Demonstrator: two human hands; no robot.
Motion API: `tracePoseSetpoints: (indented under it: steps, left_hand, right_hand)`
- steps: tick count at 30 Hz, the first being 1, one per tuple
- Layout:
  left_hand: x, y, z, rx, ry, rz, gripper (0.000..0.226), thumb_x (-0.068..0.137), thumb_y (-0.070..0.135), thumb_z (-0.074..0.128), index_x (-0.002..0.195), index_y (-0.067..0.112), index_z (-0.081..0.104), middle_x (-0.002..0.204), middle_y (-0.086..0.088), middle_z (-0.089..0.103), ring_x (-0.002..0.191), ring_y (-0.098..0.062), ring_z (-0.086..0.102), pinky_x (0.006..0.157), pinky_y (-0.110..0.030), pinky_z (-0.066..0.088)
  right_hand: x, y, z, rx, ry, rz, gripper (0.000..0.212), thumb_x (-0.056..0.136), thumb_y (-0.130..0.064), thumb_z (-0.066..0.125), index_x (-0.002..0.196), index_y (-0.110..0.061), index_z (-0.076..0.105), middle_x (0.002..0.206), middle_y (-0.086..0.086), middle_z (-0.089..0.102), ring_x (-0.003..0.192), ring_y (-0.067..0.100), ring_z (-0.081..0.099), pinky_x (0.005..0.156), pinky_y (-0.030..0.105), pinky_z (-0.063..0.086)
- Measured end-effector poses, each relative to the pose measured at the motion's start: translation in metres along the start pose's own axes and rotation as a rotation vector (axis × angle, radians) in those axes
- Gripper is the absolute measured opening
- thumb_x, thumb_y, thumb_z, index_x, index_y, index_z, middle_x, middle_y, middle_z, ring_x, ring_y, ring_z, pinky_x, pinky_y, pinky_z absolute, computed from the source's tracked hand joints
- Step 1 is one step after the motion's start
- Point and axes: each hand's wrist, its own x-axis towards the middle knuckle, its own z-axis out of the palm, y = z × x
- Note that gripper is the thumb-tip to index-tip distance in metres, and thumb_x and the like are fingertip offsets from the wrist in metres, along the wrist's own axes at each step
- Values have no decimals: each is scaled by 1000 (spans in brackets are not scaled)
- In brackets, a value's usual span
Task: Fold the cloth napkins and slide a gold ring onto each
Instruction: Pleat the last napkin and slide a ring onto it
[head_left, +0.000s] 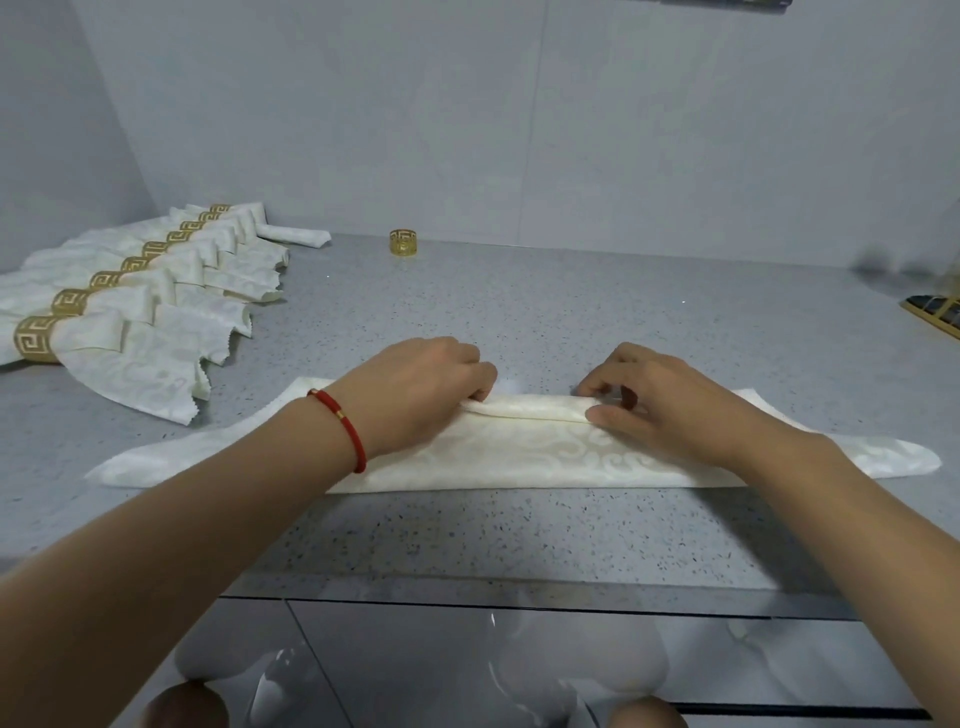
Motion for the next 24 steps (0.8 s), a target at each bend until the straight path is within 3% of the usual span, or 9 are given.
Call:
tracePoseSetpoints:
  steps: [3, 7, 13, 16, 19, 22, 24]
  left_hand:
    - [2, 0, 5, 153, 92, 63, 22, 81, -4, 64, 93, 13, 60, 80, -5, 56, 68, -23, 50, 54, -38, 47]
    - [3, -1, 8, 162, 102, 81, 21, 76, -8, 69, 87, 8, 61, 72, -8, 56, 63, -26, 51, 48, -38, 46]
    - [-8, -19, -2, 58, -10, 168, 26, 84, -5, 68, 107, 7, 70, 90, -8, 66, 81, -26, 61, 61, -42, 55]
    - [-9, -18, -6, -131, 19, 0, 18, 99, 17, 54, 101, 15, 72, 86, -2, 72, 74, -18, 63, 69, -38, 54]
    - [-3, -8, -1, -306, 125, -250, 25, 100, 28, 54, 119, 19, 69, 85, 1, 73, 74, -15, 60, 75, -35, 54]
    - [3, -3, 8, -270, 62, -312, 18, 95, 28, 60, 94, 13, 70, 93, -1, 61, 84, -21, 56, 80, -41, 51]
    - [4, -2, 8, -260, 43, -299, 15, 95, 29, 61, 96, 19, 72, 103, 2, 58, 96, -19, 52, 87, -39, 47]
  right_hand:
    - [3, 2, 3, -14, 36, 15, 20, 98, -39, 60, 116, -35, 69, 105, -17, 57, 90, 3, 57, 84, 36, 55]
    - [5, 1, 7, -25, 81, 35, 19, 99, -41, 58, 113, -34, 69, 102, -15, 57, 90, 4, 55, 84, 36, 54]
    - [4, 0, 9, -34, 82, 31, 20, 100, -42, 56, 115, -33, 67, 104, -14, 57, 93, 8, 55, 83, 35, 52]
    - [5, 0, 7, -13, 77, 39, 18, 99, -40, 59, 112, -33, 68, 101, -14, 57, 90, 6, 55, 83, 35, 53]
    - [7, -3, 4, 6, 86, 38, 12, 96, -35, 65, 105, -31, 71, 97, -13, 63, 88, 6, 55, 84, 38, 53]
    - [9, -10, -1, -9, 84, 52, 2, 93, -31, 68, 95, -31, 66, 100, -18, 68, 94, 9, 56, 90, 37, 47]
    - [8, -14, -4, -6, 69, 43, 4, 93, -25, 67, 93, -27, 64, 90, -27, 61, 88, 7, 58, 81, 31, 46]
